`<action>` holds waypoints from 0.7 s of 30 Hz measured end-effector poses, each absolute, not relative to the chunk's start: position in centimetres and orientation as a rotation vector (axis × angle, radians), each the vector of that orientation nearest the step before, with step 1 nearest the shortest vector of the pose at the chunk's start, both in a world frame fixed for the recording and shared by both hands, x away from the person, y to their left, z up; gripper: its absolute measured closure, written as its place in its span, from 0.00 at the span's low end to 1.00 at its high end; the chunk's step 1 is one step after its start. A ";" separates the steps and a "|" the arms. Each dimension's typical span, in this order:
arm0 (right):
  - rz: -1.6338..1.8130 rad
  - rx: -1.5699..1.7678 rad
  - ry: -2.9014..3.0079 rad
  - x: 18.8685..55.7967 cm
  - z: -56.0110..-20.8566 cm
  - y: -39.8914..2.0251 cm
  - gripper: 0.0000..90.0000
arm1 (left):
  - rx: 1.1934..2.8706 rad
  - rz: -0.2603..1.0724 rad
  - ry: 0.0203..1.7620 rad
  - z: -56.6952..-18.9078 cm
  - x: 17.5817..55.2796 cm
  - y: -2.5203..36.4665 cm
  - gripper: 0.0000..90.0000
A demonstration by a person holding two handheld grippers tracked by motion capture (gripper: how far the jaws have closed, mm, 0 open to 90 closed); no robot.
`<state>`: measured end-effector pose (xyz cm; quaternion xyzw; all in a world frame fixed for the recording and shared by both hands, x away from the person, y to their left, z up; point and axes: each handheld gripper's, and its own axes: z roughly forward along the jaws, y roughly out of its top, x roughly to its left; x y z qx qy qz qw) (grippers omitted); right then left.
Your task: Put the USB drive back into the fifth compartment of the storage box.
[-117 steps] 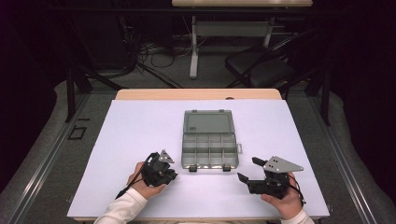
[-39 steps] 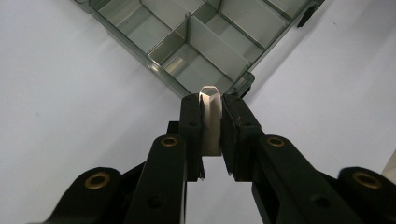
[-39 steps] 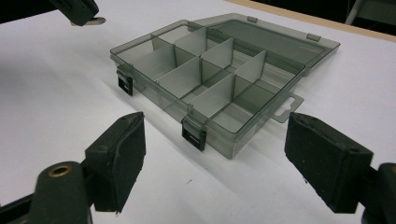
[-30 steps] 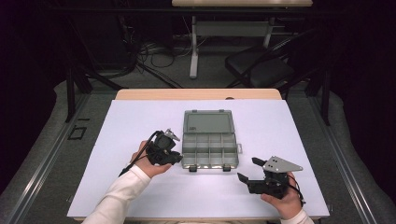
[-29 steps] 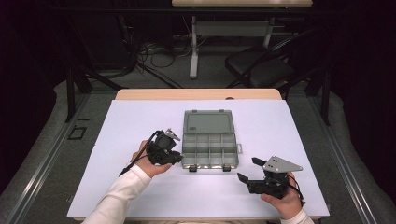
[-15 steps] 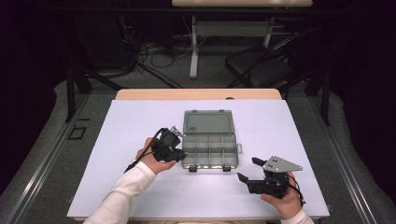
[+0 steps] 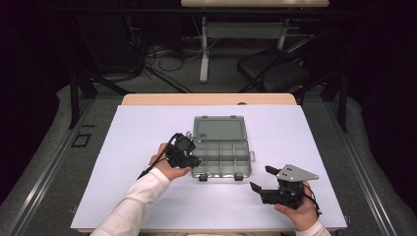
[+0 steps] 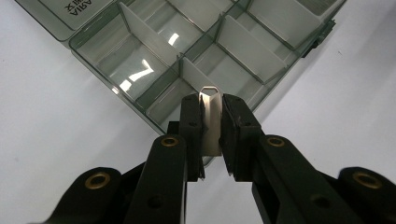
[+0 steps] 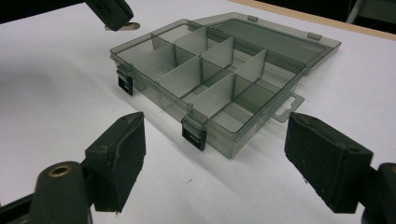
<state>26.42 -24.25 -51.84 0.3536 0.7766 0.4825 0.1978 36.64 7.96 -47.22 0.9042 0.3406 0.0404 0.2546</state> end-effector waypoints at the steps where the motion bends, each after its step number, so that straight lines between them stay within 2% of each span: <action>1: 1.351 0.990 2.174 26.4 -51.8 -24.2 0.23 | 2.458 0.113 0.931 -47.3 36.7 7.9 0.88; 8: 1.349 0.992 2.177 26.4 -51.8 -24.3 0.23 | 2.447 0.131 0.998 -47.8 37.1 7.6 0.88; 21: 1.344 0.991 2.178 26.4 -51.9 -24.2 0.23 | 2.446 0.126 1.013 -48.7 37.4 7.1 0.88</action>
